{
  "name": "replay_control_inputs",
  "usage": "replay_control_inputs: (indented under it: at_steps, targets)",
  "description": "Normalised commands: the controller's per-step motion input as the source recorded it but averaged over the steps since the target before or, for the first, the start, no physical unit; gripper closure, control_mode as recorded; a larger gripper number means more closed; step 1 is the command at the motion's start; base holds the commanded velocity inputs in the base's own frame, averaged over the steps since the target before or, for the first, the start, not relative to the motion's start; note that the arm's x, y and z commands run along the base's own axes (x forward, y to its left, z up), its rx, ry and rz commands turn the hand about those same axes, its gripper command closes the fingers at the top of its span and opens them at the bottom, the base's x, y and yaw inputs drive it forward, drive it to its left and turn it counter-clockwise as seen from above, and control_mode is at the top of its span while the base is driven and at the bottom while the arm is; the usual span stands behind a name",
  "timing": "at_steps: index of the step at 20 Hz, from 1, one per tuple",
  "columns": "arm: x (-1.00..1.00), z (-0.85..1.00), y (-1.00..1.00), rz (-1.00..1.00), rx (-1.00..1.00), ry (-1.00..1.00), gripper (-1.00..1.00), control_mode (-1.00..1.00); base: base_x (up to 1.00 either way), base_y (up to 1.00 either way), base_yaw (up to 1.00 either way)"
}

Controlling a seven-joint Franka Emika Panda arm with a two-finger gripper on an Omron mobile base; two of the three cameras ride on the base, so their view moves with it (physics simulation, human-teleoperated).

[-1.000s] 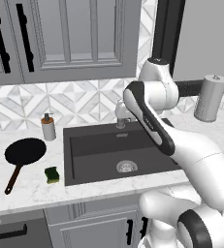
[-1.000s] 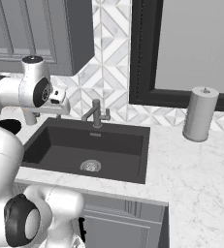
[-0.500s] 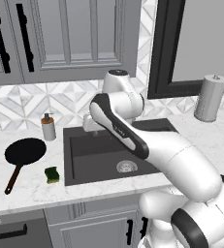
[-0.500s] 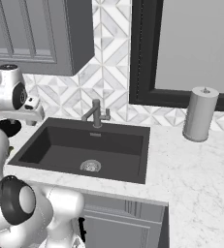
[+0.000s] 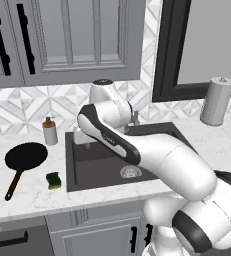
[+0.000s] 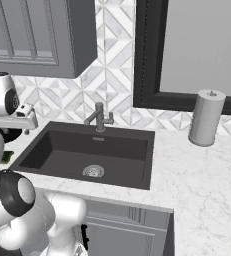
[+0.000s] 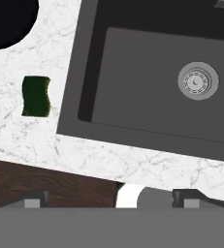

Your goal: Pick the pan and sponge and place them into the sink. Then turn on the water.

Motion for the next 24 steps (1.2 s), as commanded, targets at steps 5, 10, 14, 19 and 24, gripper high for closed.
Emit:
replay_control_inputs:
  at_steps: [5,10,14,19,24]
  targets:
    - [0.01,-0.35,0.53,0.0,-0.02,0.11,-1.0,-1.0,0.0,0.0,0.0]
    - [0.0,-0.36,0.65,0.0,-0.05,0.1,-1.0,-1.0,0.0,0.0,0.0]
    - [0.01,-0.41,0.56,0.02,-0.05,0.1,-1.0,-1.0,0.0,0.0,0.0]
    - [0.12,-0.42,0.34,0.04,0.0,0.05,-1.0,-1.0,0.0,0.0,0.0]
    - [0.09,-0.36,0.23,0.06,0.0,0.0,-1.0,-1.0,0.0,0.0,0.0]
